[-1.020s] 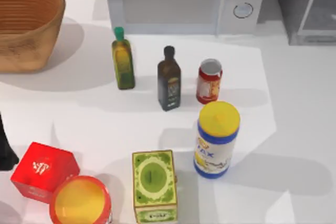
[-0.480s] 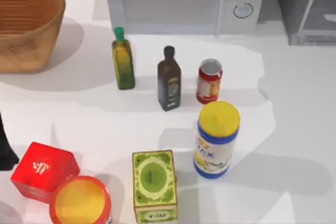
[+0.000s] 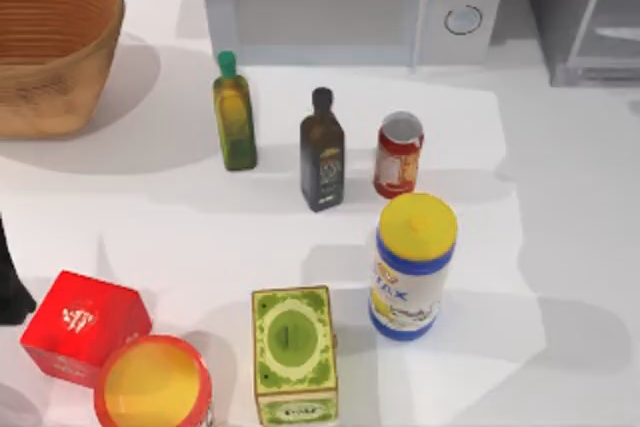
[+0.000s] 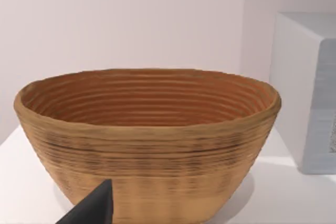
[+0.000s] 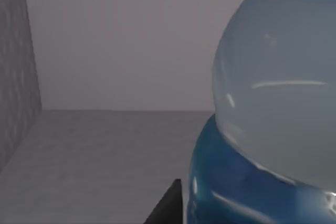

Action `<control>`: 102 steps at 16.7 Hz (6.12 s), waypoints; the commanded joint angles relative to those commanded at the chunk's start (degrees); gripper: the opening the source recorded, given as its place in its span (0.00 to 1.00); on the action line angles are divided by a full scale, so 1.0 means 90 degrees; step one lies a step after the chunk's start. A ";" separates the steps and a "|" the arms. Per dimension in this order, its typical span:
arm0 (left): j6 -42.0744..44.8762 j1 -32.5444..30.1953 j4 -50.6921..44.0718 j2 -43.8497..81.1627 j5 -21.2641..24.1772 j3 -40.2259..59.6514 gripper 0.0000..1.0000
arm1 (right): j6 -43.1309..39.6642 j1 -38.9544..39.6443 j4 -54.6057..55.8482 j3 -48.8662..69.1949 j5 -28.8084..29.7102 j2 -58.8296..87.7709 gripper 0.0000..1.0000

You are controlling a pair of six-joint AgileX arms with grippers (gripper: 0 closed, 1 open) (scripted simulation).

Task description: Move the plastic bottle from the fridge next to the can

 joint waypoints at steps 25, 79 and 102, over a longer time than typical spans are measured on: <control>0.0000 0.0000 0.0000 0.0000 0.0000 0.0000 1.00 | -0.0013 0.4306 0.3229 -0.2334 0.4179 0.0678 0.00; 0.0000 0.0000 0.0000 0.0000 0.0000 0.0000 1.00 | -0.0018 0.4282 0.1760 -0.3562 0.3912 -0.2311 1.00; 0.0000 0.0000 0.0000 0.0000 0.0000 0.0000 1.00 | 0.0047 0.2041 -0.6628 -0.5686 0.1795 -1.2506 1.00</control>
